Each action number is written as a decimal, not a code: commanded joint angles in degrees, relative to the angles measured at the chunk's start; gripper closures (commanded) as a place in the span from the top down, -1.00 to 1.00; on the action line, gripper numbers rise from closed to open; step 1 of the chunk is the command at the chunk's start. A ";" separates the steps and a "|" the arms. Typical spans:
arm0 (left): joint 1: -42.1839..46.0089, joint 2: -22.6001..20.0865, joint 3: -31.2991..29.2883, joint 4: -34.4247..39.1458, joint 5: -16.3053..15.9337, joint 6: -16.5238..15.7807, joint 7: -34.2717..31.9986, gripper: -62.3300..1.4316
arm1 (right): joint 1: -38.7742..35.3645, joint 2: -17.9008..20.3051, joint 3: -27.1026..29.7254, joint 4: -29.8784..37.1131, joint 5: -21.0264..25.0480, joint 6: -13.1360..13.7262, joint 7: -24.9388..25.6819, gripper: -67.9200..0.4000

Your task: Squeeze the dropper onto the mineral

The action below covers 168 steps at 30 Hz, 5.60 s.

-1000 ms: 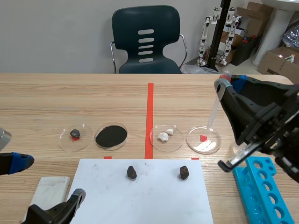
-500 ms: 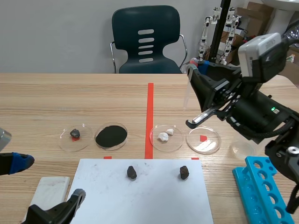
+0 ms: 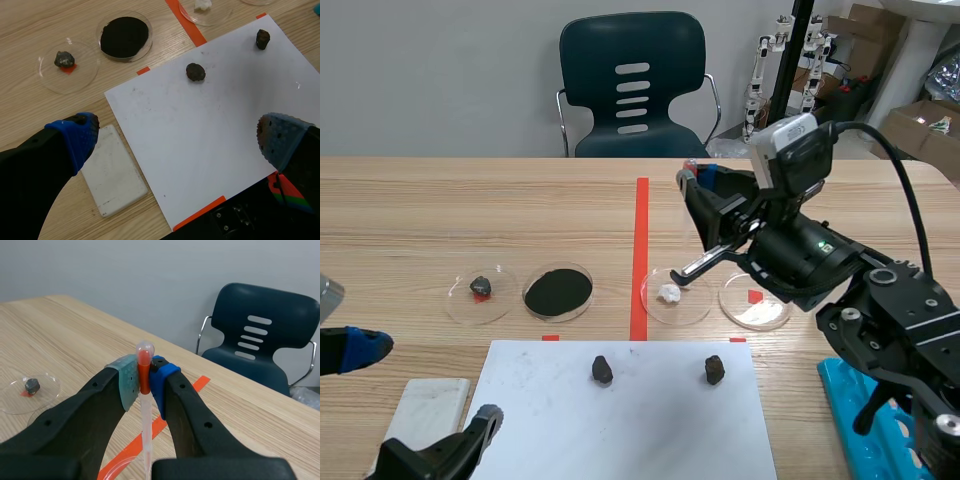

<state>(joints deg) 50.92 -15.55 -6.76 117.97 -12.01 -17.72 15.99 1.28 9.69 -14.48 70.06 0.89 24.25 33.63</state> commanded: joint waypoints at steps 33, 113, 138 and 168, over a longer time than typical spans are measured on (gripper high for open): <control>0.33 0.28 0.35 0.46 -0.37 -0.02 -0.94 1.00 | 3.50 -0.81 -5.09 -7.56 0.83 -5.16 7.23 -0.80; 0.33 0.28 0.35 0.46 -0.37 -0.02 -0.94 1.00 | 3.50 -0.66 -5.09 -7.45 1.31 -5.18 7.26 -0.95; 0.33 0.28 0.35 0.46 -0.37 -0.02 -0.94 1.00 | -26.25 5.11 3.89 31.63 2.19 -4.72 6.56 -0.95; 0.33 0.28 0.35 0.46 -0.37 -0.02 -0.94 1.00 | -60.65 5.05 14.51 51.08 -1.99 5.68 7.87 -0.95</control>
<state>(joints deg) 50.92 -15.55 -6.76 117.97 -12.01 -17.72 15.99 -59.68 14.76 -0.21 120.09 -2.11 30.06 40.45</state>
